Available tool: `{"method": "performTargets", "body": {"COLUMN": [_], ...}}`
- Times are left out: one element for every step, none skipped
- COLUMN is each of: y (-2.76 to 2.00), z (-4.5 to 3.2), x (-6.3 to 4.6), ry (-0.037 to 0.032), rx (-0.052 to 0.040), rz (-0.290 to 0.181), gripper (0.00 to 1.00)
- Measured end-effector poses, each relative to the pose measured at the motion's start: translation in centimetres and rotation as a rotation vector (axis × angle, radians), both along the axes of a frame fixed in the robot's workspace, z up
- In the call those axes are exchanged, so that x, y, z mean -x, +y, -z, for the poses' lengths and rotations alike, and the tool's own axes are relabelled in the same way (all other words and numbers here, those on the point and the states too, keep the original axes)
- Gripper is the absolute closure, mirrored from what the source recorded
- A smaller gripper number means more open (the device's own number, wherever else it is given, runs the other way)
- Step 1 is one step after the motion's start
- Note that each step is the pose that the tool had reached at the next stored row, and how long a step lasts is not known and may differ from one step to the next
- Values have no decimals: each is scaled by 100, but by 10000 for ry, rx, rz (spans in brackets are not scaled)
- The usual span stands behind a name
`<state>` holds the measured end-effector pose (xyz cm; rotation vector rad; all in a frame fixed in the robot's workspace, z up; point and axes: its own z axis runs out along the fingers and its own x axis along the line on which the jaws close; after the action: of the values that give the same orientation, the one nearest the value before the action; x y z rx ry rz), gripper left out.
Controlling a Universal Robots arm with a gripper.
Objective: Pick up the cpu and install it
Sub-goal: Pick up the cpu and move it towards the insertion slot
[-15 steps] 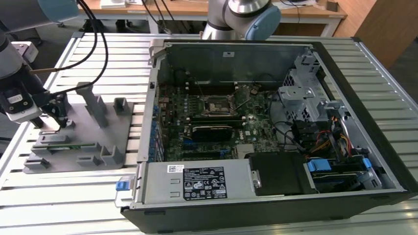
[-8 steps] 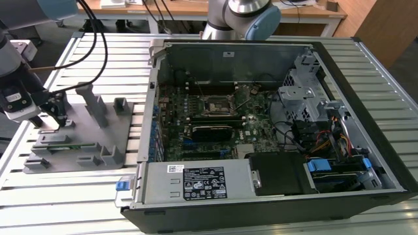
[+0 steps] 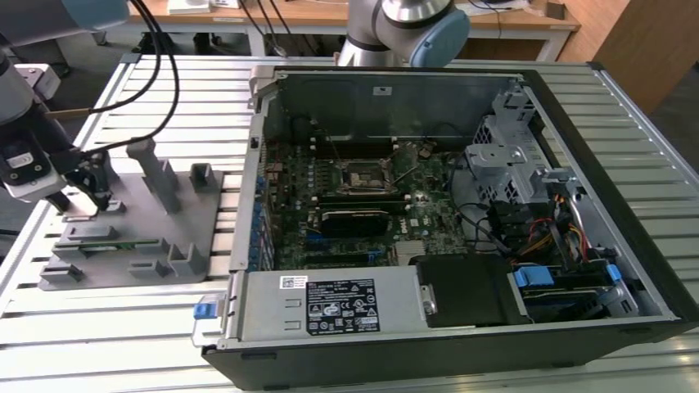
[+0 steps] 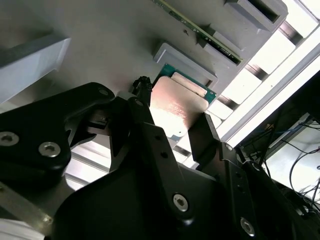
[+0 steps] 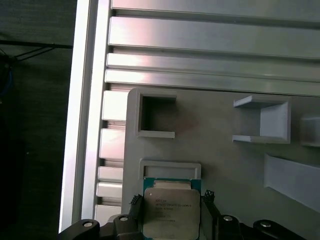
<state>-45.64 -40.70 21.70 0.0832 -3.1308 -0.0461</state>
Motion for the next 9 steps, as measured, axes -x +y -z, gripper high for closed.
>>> {"method": "performTargets", "body": {"y": [0,0,0,0,0,0,0,0,0], "z": [-6,-13,-19,-26,-33,-40,-46,-54,-62], "x": [0,0,0,0,0,0,0,0,0], "ry": [-2,-1,-2,-1,-1,-1,-1,-1,-1], "rx": [-1,-1,-1,-1,-1,0,-1,-1,0], "rz": [0,0,0,0,0,0,0,0,0], "gripper": [45,45,45,45,45,45,45,45,45]}}
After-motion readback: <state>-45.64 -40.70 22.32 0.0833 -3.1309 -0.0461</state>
